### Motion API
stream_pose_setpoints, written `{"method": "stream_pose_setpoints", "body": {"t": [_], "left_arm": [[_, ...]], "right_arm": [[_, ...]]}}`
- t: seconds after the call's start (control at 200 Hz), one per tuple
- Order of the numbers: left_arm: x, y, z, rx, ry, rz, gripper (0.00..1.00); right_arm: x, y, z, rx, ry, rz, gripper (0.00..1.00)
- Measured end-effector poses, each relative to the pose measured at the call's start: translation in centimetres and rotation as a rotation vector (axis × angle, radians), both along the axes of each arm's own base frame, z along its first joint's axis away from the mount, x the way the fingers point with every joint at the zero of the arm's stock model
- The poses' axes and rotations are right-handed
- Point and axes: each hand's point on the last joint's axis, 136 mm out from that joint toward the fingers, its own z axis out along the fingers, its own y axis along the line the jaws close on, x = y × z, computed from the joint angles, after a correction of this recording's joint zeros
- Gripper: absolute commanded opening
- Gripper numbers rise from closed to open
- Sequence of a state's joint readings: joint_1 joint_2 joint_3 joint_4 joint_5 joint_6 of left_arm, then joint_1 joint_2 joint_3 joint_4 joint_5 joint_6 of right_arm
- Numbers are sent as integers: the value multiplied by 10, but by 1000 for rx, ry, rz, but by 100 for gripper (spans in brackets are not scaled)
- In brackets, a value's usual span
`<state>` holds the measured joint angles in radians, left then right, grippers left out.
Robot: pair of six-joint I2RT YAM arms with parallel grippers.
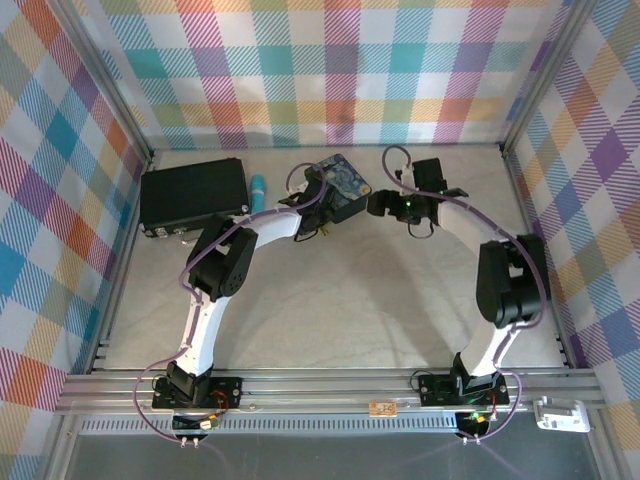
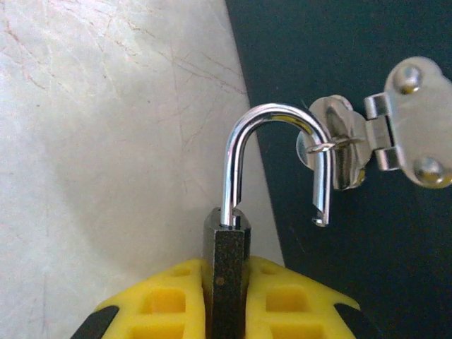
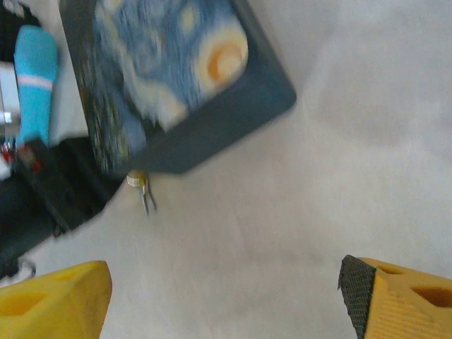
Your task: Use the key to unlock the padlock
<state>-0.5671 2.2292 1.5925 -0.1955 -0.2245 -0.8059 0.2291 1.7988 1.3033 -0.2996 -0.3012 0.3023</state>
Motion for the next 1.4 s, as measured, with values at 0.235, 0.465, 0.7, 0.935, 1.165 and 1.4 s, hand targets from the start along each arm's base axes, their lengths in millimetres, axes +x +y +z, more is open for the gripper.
{"method": "stream_pose_setpoints", "body": {"t": [0.235,0.465,0.7,0.935,1.165,1.4], "left_arm": [[-2,2,-1,16,3,-10,2],[-4,9,3,62,27,0,2],[-3,20,11,135,31,18,2],[9,29,14,236,32,20,2],[17,31,4,277,55,-39,2],[32,27,4,253,5,-165,0]], "right_arm": [[85,30,0,12,-96,110,89],[100,44,-36,29,-32,174,85],[89,55,-48,40,23,221,72],[73,60,-49,27,30,239,65],[67,52,-47,-16,10,232,62],[68,49,-45,-44,-8,242,60]]}}
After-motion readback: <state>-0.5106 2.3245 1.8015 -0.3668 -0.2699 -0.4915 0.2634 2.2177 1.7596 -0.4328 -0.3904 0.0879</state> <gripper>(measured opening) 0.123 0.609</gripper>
